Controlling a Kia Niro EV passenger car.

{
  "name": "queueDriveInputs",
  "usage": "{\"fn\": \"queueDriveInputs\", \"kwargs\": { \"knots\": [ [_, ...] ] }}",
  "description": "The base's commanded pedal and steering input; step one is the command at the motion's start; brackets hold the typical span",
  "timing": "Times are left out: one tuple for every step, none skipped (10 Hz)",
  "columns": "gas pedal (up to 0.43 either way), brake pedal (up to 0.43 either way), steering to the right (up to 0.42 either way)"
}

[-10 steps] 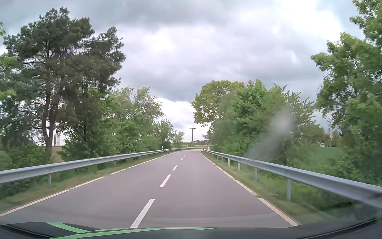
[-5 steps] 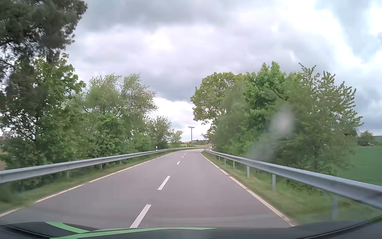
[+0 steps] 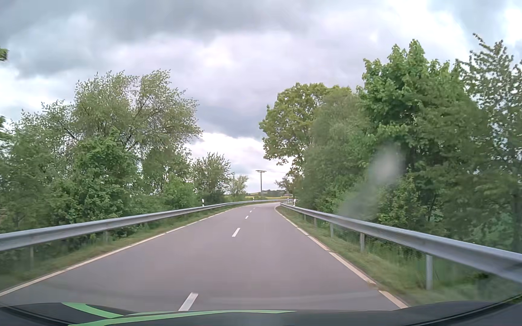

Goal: Follow the waypoints while adhering to traffic rules and regulations

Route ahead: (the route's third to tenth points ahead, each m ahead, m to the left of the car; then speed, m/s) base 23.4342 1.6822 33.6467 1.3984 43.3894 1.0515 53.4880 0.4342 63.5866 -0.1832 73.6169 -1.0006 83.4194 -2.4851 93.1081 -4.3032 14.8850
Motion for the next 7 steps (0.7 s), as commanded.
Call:
{"fn": "queueDriveInputs", "kwargs": {
  "knots": [
    [0.469, 0.0, 0.0],
    [0.469, 0.0, 0.0],
    [0.469, 0.0, 0.0],
    [0.469, 0.0, 0.0],
    [0.469, 0.0, 0.0],
    [0.469, 0.0, 0.0],
    [0.469, 0.0, 0.0]
  ]
}}
